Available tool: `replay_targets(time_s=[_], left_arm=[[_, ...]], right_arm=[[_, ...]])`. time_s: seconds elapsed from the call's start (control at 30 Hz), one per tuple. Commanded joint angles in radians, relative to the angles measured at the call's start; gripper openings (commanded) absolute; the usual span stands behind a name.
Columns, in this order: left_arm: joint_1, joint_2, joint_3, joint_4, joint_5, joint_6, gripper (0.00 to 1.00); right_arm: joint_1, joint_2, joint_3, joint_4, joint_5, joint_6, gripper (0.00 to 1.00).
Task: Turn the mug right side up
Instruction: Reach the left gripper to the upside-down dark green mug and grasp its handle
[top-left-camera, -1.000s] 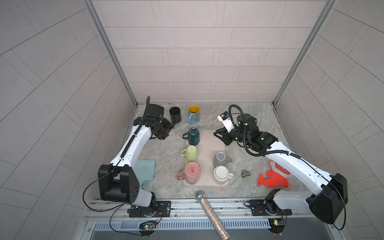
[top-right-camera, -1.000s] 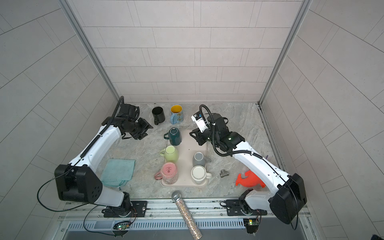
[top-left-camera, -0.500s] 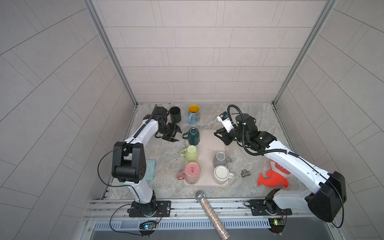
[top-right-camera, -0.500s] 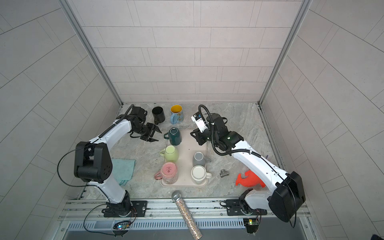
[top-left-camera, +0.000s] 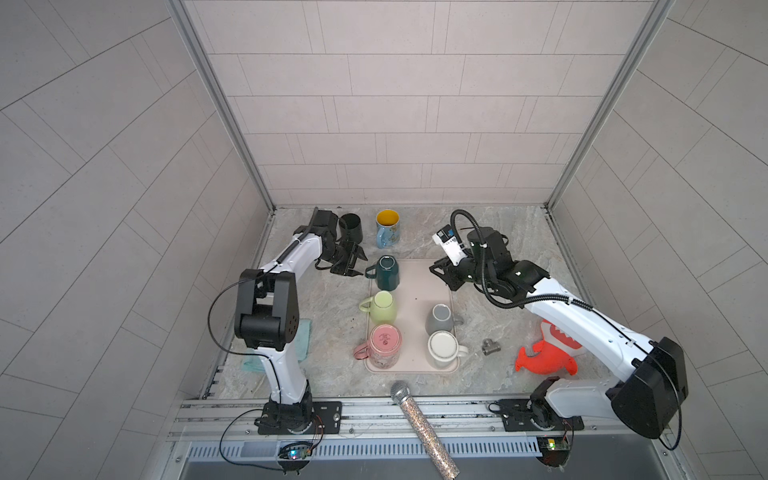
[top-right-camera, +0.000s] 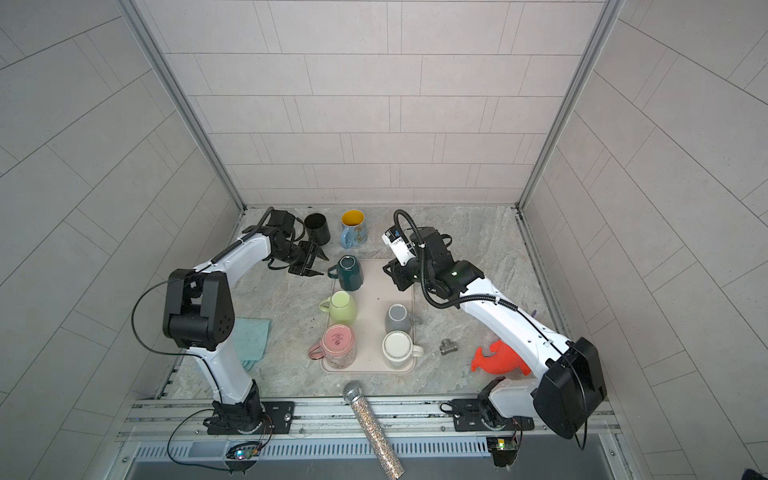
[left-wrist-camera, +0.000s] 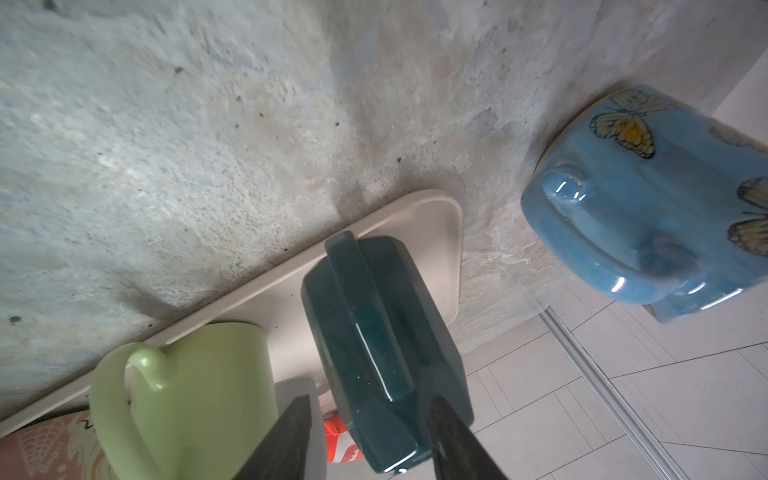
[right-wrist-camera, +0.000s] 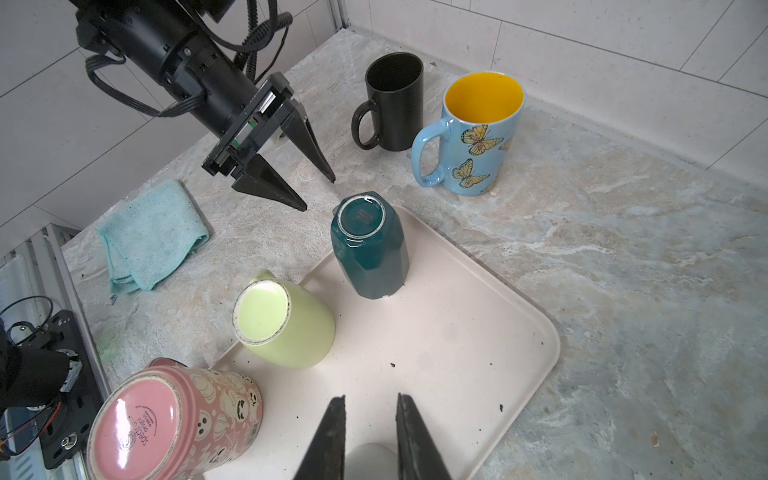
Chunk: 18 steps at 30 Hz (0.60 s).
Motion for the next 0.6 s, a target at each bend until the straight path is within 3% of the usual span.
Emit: replay_targets(time_s=[0.0,0.57], left_arm=[[-0.019,0.031,0.029,0.005,0.010,-0.015,0.51],[-0.058,0.102,0.036,0.032,0.036,-0.024,0.47]], right_arm=[[-0.005,0.002,0.030,-0.018,0.021,-0.022,0.23],[-0.011,0.013,0.021,-0.018,0.024,-0.023,0.23]])
